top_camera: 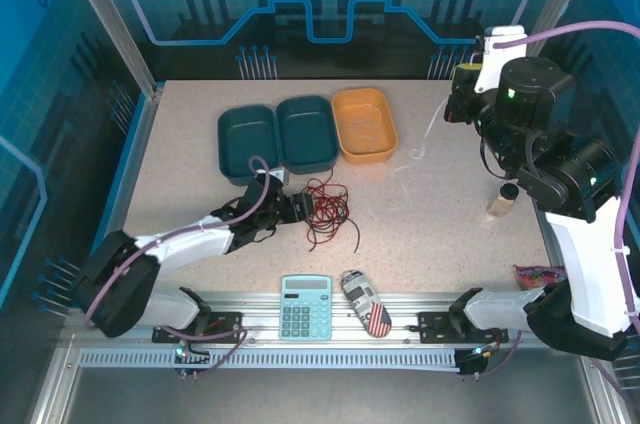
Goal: Untangle the cables
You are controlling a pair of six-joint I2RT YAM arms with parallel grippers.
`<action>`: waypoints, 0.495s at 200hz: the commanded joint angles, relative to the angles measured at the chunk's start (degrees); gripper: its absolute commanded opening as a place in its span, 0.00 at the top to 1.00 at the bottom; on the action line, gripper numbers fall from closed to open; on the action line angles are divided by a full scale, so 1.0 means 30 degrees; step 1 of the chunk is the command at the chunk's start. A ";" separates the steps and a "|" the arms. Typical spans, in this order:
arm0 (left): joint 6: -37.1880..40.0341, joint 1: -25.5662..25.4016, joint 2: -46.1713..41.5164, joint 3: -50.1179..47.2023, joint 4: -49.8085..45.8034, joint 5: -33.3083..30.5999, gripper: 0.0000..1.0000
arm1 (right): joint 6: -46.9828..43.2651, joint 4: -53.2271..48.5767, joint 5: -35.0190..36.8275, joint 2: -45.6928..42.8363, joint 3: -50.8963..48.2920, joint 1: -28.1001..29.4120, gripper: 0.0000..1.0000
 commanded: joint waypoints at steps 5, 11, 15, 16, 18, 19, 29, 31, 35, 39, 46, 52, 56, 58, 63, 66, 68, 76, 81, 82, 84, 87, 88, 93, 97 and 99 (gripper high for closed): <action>0.1098 0.0140 -0.2546 -0.0221 -0.1523 -0.0268 0.31 | 0.0280 -0.0199 -0.1265 0.0213 0.0740 -0.0133 1.00; 0.1301 0.0140 -0.3117 -0.0259 -0.1768 -0.0500 0.29 | 0.0319 -0.0200 -0.1491 0.0300 0.0825 -0.0132 1.00; 0.1426 0.0128 -0.3485 -0.0292 -0.1887 -0.0624 0.29 | 0.0346 -0.0225 -0.1634 0.0361 0.0884 -0.0132 1.00; 0.1466 0.0120 -0.3549 -0.0309 -0.1938 -0.0685 0.28 | 0.0354 -0.0227 -0.1666 0.0382 0.0904 -0.0132 1.00; 0.1526 0.0130 -0.3744 -0.0314 -0.1998 -0.0768 0.28 | 0.0359 -0.0228 -0.1749 0.0405 0.0934 -0.0132 1.00; 0.1546 0.0121 -0.3825 -0.0320 -0.2037 -0.0772 0.28 | 0.0360 -0.0229 -0.1782 0.0418 0.0959 -0.0132 1.00; 0.1831 0.0142 -0.4610 -0.0376 -0.2397 -0.1086 0.25 | 0.0398 -0.0264 -0.2080 0.0603 0.1137 -0.0132 1.00; 0.1888 0.0135 -0.4778 -0.0382 -0.2457 -0.1161 0.25 | 0.0400 -0.0260 -0.2138 0.0628 0.1190 -0.0147 1.00; 0.1983 0.0127 -0.5012 -0.0384 -0.2586 -0.1247 0.23 | 0.0406 -0.0273 -0.2209 0.0706 0.1278 -0.0119 1.00; 0.2102 0.0140 -0.5295 -0.0384 -0.2694 -0.1362 0.22 | 0.0419 -0.0287 -0.2283 0.0813 0.1366 -0.0132 1.00; 0.2235 0.0142 -0.5727 -0.0384 -0.2908 -0.1612 0.19 | 0.0420 -0.0309 -0.2384 0.0946 0.1542 -0.0132 1.00; 0.2336 0.0120 -0.6082 -0.0402 -0.3078 -0.1781 0.16 | 0.0392 -0.0346 -0.2460 0.1101 0.1687 -0.0133 1.00; 0.2417 0.0134 -0.6305 -0.0412 -0.3203 -0.1883 0.15 | 0.0369 -0.0346 -0.2475 0.1189 0.1778 -0.0140 1.00; 0.2437 0.0140 -0.6381 -0.0413 -0.3266 -0.1947 0.15 | 0.0363 -0.0361 -0.2486 0.1229 0.1834 -0.0134 1.00; 0.2535 0.0142 -0.6648 -0.0413 -0.3419 -0.2068 0.13 | 0.0341 -0.0375 -0.2484 0.1366 0.1969 -0.0125 1.00; 0.2558 0.0128 -0.6809 -0.0413 -0.3493 -0.2128 0.12 | 0.0311 -0.0397 -0.2492 0.1446 0.2081 -0.0113 1.00; 0.2597 0.0124 -0.6910 -0.0406 -0.3573 -0.2184 0.11 | 0.0290 -0.0410 -0.2483 0.1513 0.2137 -0.0128 1.00; 0.2676 0.0141 -0.7263 -0.0439 -0.3773 -0.2361 0.06 | 0.0216 -0.0476 -0.2486 0.1750 0.2430 -0.0127 1.00; 0.2746 0.0140 -0.7473 -0.0457 -0.3853 -0.2440 0.02 | 0.0161 -0.0514 -0.2461 0.1896 0.2622 -0.0108 1.00; 0.2756 0.0141 -0.7506 -0.0464 -0.3873 -0.2458 0.01 | 0.0144 -0.0518 -0.2461 0.1926 0.2667 -0.0105 1.00; 0.2786 0.0135 -0.7589 -0.0470 -0.3917 -0.2486 0.01 | 0.0131 -0.0521 -0.2453 0.1977 0.2737 -0.0126 1.00; 0.2842 0.0138 -0.7699 -0.0468 -0.3977 -0.2517 0.01 | 0.0080 -0.0529 -0.2419 0.2079 0.2862 -0.0132 1.00; 0.2863 0.0140 -0.7736 -0.0470 -0.3993 -0.2540 0.01 | 0.0074 -0.0540 -0.2425 0.2105 0.2904 -0.0132 1.00; 0.2909 0.0142 -0.7901 -0.0472 -0.4105 -0.2609 0.01 | -0.0009 -0.0521 -0.2426 0.2249 0.3064 -0.0132 1.00; 0.2951 0.0120 -0.8034 -0.0485 -0.4192 -0.2669 0.01 | -0.0112 -0.0500 -0.2354 0.2385 0.3206 -0.0116 1.00; 0.2981 0.0130 -0.8087 -0.0497 -0.4231 -0.2700 0.01 | -0.0160 -0.0472 -0.2316 0.2436 0.3268 -0.0128 1.00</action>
